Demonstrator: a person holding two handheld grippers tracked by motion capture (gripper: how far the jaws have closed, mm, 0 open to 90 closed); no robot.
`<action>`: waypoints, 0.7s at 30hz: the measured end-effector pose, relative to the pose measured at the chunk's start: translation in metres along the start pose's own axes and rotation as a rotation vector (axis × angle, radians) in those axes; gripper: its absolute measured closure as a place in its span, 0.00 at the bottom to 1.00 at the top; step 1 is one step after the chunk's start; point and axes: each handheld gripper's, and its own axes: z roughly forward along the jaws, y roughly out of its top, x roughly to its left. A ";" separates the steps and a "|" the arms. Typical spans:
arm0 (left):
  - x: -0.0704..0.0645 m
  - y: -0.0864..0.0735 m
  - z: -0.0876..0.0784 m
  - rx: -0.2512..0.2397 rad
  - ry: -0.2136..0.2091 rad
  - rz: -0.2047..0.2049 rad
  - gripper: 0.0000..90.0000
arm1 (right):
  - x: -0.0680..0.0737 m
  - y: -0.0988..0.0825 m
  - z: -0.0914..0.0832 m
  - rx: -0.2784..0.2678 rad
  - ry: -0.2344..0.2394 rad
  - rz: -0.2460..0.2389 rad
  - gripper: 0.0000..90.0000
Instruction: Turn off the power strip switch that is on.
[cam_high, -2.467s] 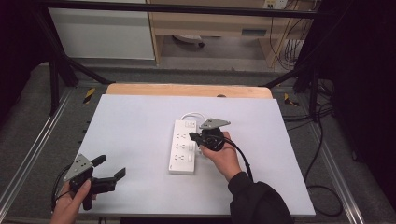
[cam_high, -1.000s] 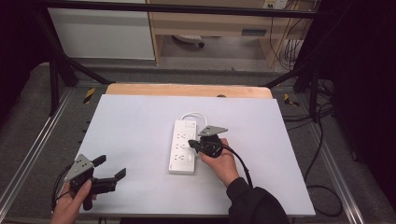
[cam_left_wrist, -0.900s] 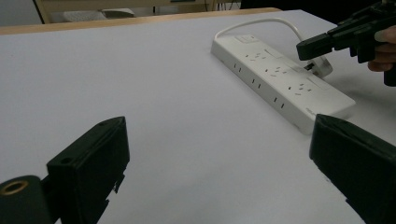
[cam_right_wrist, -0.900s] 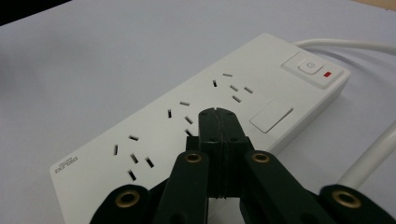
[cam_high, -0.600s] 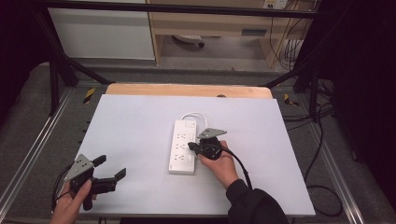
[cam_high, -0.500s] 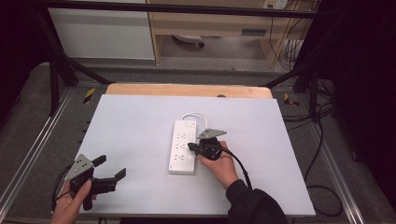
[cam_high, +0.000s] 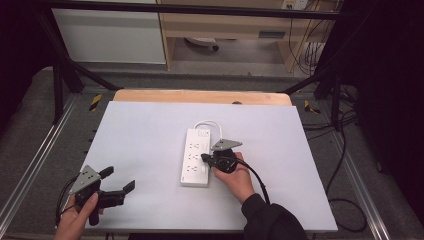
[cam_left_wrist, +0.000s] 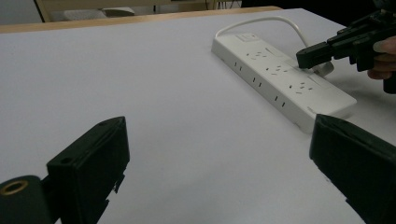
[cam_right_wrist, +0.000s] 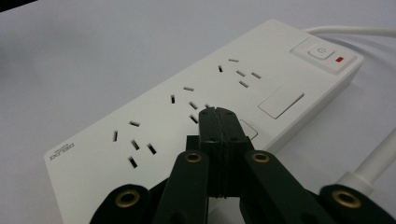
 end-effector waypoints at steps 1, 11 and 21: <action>0.000 0.000 0.000 0.001 0.001 0.001 0.05 | 0.000 0.000 0.000 -0.003 -0.001 -0.002 1.00; 0.000 -0.001 0.001 0.006 0.004 0.004 0.05 | -0.003 -0.004 0.000 -0.028 -0.001 0.020 1.00; 0.000 -0.001 0.000 0.005 0.002 0.003 0.05 | -0.002 -0.005 0.000 -0.034 -0.005 0.017 1.00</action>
